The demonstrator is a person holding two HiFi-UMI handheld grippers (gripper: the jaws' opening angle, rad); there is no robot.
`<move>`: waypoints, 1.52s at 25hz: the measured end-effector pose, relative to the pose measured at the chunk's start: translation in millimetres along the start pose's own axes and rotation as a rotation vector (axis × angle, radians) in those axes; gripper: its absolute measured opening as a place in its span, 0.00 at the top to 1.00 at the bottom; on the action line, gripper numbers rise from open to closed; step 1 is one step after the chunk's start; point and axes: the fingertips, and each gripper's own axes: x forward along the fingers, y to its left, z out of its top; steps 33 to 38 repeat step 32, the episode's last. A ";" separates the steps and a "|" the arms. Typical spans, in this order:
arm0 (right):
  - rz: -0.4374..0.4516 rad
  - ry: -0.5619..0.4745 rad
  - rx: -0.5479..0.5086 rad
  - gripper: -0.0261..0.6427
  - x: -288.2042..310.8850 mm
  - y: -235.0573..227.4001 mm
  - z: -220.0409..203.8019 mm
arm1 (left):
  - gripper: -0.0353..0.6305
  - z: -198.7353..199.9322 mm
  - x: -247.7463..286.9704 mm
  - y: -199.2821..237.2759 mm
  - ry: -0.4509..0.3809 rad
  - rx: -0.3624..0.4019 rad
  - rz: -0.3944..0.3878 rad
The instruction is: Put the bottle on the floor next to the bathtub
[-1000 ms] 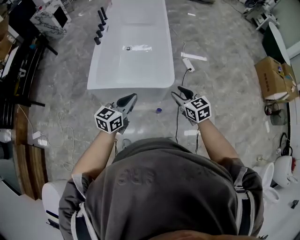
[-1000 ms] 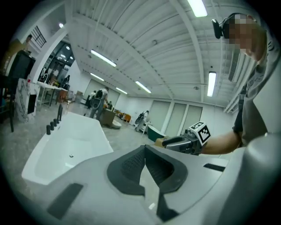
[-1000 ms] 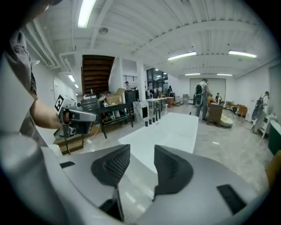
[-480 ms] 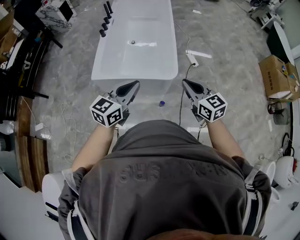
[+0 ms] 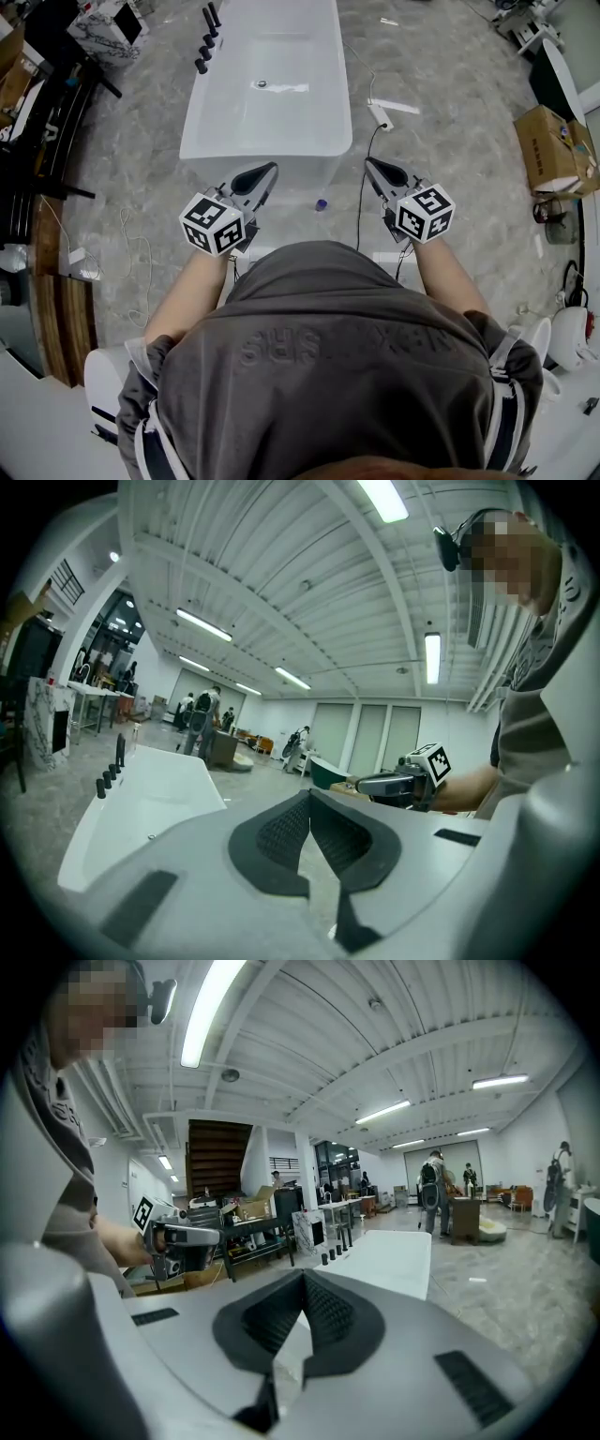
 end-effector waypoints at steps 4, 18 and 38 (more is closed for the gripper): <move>-0.001 -0.005 0.000 0.97 -2.3 3.8 -0.7 | 0.94 -2.4 -3.4 -2.9 0.000 0.002 0.000; -0.008 0.010 -0.043 0.97 0.0 10.3 -4.2 | 0.94 -4.9 -8.8 -0.3 -0.005 -0.011 0.007; 0.005 0.024 -0.052 0.97 3.0 10.0 -6.4 | 0.94 -6.0 -5.8 -1.3 -0.008 -0.021 0.004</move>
